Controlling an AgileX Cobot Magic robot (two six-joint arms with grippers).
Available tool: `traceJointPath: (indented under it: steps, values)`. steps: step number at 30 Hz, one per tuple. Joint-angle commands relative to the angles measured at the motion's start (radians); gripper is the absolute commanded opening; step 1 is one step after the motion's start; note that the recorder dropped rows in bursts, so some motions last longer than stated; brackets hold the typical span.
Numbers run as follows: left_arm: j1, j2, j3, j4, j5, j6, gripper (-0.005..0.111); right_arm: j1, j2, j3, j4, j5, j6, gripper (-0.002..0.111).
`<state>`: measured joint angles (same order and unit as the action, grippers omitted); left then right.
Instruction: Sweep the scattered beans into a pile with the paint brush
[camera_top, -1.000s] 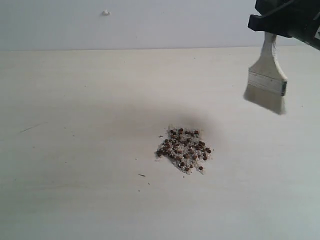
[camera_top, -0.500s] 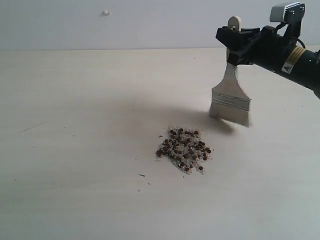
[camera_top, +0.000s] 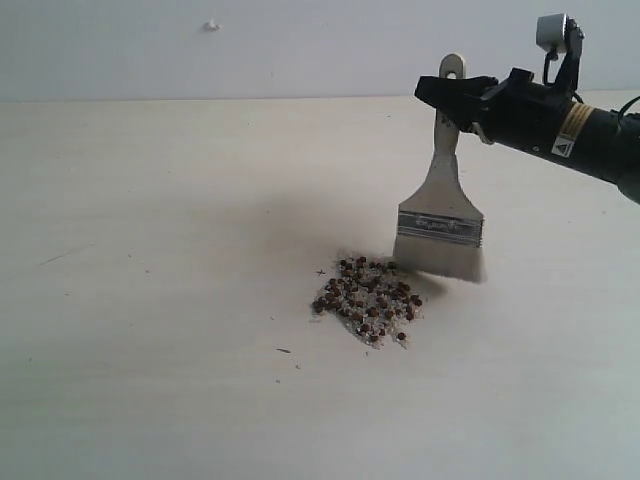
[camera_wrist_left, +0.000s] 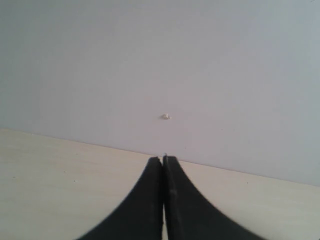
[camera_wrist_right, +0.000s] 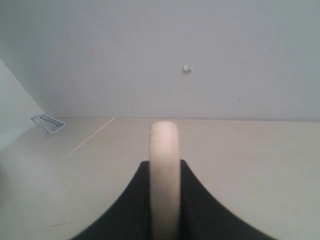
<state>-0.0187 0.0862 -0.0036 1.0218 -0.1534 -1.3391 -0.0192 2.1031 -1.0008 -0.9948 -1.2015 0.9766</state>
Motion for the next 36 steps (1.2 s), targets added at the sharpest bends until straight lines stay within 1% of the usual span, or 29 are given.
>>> traceJointPath:
  steps: [1,5,11,12,17,18,26,31,36]
  values:
    - [-0.007,-0.005,0.004,-0.008,-0.005,0.003,0.000,-0.004,0.014,-0.007,-0.029,-0.020,0.048,0.000]
    - [-0.007,-0.005,0.004,-0.008,-0.005,0.003,0.000,-0.006,0.004,-0.007,0.017,-0.020,0.043,0.000]
    - [-0.007,-0.005,0.004,-0.008,-0.005,0.003,0.000,-0.006,-0.083,-0.007,-0.006,-0.020,0.031,0.000]
    - [-0.007,-0.005,0.004,-0.008,-0.005,0.003,0.000,-0.006,-0.088,-0.007,-0.006,-0.020,0.009,0.000]
    - [-0.007,-0.005,0.004,-0.008,-0.005,0.003,0.000,0.008,-0.056,-0.010,0.041,-0.020,-0.222,0.000]
    - [-0.007,-0.005,0.004,-0.008,-0.005,0.003,0.000,0.012,-0.045,-0.019,0.049,-0.020,-0.223,0.000]
    - [-0.007,-0.005,0.004,-0.008,-0.005,0.003,0.000,0.026,0.083,-0.144,0.045,-0.020,-0.202,0.000]
    - [-0.007,-0.005,0.004,-0.008,-0.005,0.003,0.000,0.031,0.120,-0.154,0.052,-0.020,-0.143,0.000]
    - [-0.007,-0.005,0.004,-0.008,-0.005,0.003,0.000,0.049,0.144,-0.154,0.047,-0.020,-0.017,0.000]
